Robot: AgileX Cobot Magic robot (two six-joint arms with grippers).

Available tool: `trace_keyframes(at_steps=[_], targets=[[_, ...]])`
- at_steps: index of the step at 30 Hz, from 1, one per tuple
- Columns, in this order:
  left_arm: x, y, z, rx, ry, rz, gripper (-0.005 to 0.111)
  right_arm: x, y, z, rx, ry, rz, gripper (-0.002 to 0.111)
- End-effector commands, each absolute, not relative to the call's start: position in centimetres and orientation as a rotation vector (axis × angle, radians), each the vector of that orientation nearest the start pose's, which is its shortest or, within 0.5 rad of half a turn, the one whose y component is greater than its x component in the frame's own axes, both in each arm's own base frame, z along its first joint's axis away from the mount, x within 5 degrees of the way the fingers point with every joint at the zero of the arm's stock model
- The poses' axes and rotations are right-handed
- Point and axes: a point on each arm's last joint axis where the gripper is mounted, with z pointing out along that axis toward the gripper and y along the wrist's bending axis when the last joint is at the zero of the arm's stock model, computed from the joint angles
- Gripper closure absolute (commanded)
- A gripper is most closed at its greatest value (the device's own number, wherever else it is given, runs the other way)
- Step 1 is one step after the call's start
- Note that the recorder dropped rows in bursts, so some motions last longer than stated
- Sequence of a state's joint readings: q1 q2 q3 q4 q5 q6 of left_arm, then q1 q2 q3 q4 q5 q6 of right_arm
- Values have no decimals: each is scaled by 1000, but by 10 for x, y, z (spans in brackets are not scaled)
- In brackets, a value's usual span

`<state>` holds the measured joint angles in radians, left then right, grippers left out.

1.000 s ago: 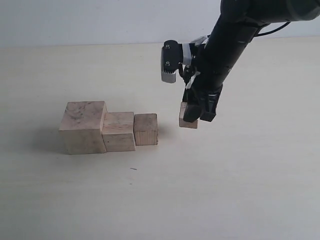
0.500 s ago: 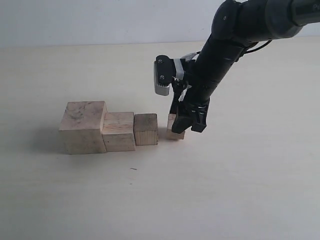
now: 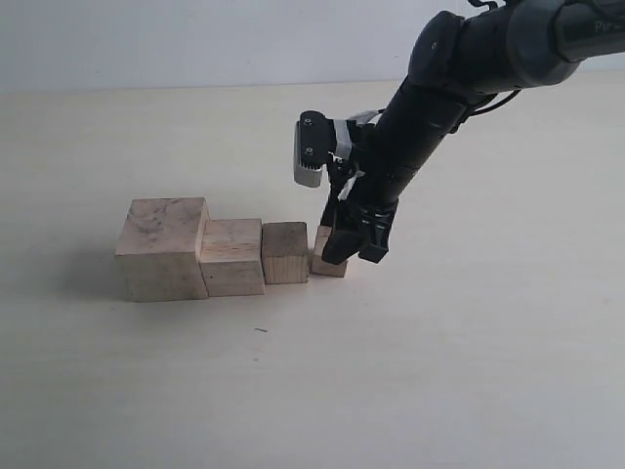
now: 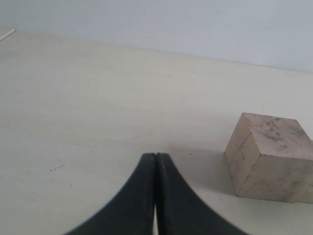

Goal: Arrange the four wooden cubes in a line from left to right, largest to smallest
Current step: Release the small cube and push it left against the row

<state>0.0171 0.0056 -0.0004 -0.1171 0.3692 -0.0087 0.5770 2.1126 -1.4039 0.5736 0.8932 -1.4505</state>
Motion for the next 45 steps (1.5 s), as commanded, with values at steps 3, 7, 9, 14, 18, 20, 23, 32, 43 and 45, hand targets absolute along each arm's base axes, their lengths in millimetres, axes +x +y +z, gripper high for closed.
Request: trace_keyframes(at_steps=[3,7,9,14,18,20,23,32,43,45], targets=[[53,-3,181,-86,1841,-110,107,321,252,135,-2121,1906,542,88],[53,-3,181,-86,1841,-110,107,321,252,135,-2117,1922,536,66],[53,-3,181,-86,1841,-110,107,321,252,135,-2106,1933,541,55],[53,-3,181,-86,1841,-110,107,321,254,137,-2046,1977,572,40],[53,-3,181,-86,1841,-110,107,321,254,143,-2020,1982,576,38],[53,-3,181,-86,1841,-110,107,321,253,152,-1992,2002,559,38],[53,-3,181,-86,1841,-110,107,320,249,166,-1952,2041,506,38],[53,-3,181,-86,1841,-110,107,328,228,172,-1819,2302,179,43],[53,-3,181,-86,1841,-110,107,337,230,136,-1721,2421,155,44],[53,-3,181,-86,1841,-110,107,338,231,130,-1716,2428,161,44]])
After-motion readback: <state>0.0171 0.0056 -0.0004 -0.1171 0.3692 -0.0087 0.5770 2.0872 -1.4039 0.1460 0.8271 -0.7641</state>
